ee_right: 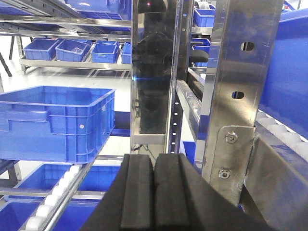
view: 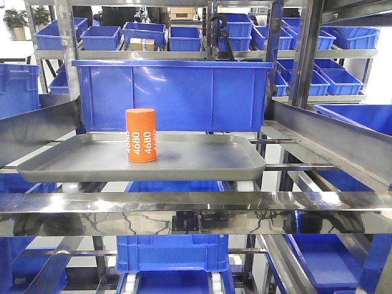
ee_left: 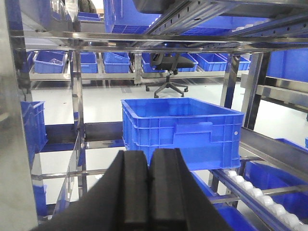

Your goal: Grab orange capacitor from left shelf to right conveyor

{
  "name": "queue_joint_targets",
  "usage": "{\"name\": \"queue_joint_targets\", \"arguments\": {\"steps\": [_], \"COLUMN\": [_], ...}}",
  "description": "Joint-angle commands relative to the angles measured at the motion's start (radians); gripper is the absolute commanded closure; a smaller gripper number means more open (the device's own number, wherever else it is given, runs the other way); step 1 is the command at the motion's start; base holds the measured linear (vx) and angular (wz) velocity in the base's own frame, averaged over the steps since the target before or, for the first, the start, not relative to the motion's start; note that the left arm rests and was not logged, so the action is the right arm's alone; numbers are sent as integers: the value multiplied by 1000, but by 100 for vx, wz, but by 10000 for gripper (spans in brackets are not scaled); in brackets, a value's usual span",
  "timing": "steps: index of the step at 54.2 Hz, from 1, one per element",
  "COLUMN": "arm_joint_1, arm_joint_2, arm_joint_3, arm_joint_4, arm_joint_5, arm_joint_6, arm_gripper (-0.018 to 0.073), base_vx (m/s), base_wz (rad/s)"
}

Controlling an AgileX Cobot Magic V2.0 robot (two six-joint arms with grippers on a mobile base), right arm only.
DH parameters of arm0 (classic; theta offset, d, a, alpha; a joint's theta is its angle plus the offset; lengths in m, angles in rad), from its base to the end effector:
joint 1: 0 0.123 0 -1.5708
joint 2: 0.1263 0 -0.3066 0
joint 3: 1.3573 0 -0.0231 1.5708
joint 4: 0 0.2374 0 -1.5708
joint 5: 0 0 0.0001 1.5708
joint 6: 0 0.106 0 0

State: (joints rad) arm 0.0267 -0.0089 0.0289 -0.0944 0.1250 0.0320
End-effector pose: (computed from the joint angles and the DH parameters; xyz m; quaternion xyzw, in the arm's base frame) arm 0.0367 -0.0003 0.1917 -0.0281 0.7265 -0.0163 0.6864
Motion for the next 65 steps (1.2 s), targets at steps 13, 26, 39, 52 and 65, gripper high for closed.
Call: {"name": "queue_joint_targets", "arguments": {"steps": [13, 26, 39, 52, 65], "arm_joint_1": [-3, -3, -3, -3, -3], "arm_joint_2": [-15, -15, -15, -15, -15], "arm_joint_3": [10, 10, 10, 10, 10], "arm_joint_4": [-13, -13, -13, -13, -4], "arm_joint_5": [-81, -81, -81, -83, -125], "arm_joint_6": [-2, -2, -2, -1, 4], "arm_gripper": [569, 569, 569, 569, 569], "base_vx": [0, 0, 0, 0, 0], "base_wz": [0, 0, 0, 0, 0]}}
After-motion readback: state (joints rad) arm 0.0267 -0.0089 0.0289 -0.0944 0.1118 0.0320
